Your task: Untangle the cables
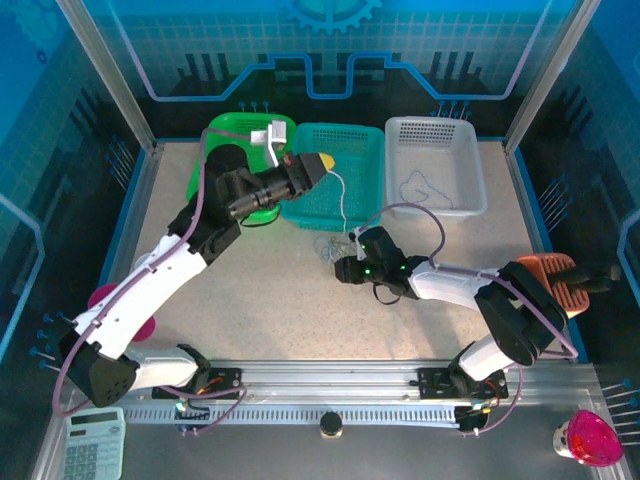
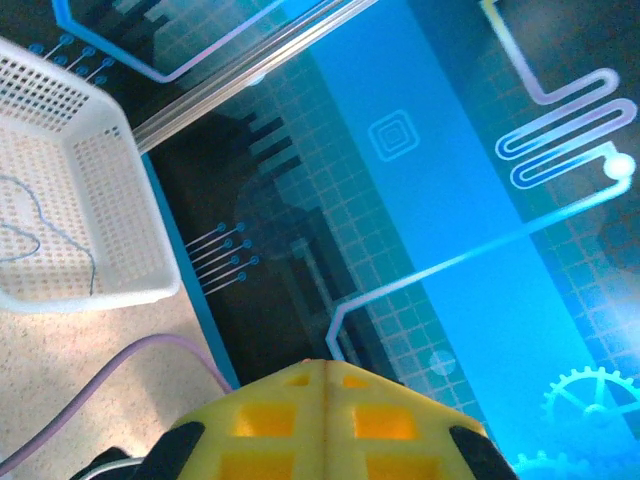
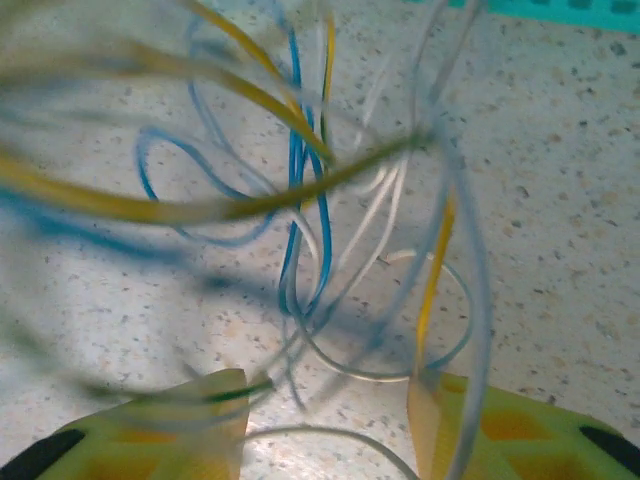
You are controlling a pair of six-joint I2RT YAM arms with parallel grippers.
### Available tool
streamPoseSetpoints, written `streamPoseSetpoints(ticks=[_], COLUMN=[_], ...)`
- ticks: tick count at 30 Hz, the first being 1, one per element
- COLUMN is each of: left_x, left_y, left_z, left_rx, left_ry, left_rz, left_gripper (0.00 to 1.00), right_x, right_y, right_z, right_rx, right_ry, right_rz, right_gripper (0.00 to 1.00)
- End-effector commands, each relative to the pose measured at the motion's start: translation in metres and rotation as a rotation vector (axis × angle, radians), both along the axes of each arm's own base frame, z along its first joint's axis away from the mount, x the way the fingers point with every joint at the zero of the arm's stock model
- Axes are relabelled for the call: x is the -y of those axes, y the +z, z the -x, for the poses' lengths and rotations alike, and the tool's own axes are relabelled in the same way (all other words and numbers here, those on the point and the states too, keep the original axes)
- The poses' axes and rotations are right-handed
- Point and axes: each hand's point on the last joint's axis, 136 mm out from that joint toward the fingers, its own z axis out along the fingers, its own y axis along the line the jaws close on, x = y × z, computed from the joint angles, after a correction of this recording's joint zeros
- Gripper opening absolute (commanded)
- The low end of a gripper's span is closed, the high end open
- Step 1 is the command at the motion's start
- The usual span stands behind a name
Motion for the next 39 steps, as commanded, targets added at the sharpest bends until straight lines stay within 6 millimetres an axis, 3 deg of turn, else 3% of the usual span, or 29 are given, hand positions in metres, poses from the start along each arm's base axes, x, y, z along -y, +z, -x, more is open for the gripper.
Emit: streamPoseSetpoints(ticks=[1, 6, 13, 21, 28, 39], left_x=[0.002, 0.005, 0.008, 0.002, -0.004, -0.001], left_y=[0.028, 0.055, 0.076, 0.093, 0.084, 0.044], left_z=[0.006, 0.004, -0.001, -0.017, -0.053, -0.128], left_rx=[0.080, 0.136, 0.175, 0.239, 0.270, 0.255], left_ry=[-0.024, -0.029, -0.031, 0.032, 0.114, 0.184], left_rz=[-0.013, -0.018, -0.020, -0.063, -0.132, -0.183], left_gripper=[0.00, 0.00, 0.00, 0.00, 0.00, 0.00], right_x=[0.008, 0.014, 0.019, 0.025, 0.029, 0.048], right_y=[-0.010, -0.013, -0.016, -0.016, 0.005, 0.052], right_z=[-0.003, -0.004, -0.003, 0.001, 0.007, 0.015], right_rx=[-0.008, -0.013, -0.020, -0.030, -0.012, 0.071], right_ry=[-0.032, -0.047, -0.056, -0.063, -0.059, -0.079], right_rz=[0.007, 0.008, 0.007, 0.002, -0.015, -0.024], right_gripper=[0.45, 0.42, 0.36, 0.42, 0.57, 0.61])
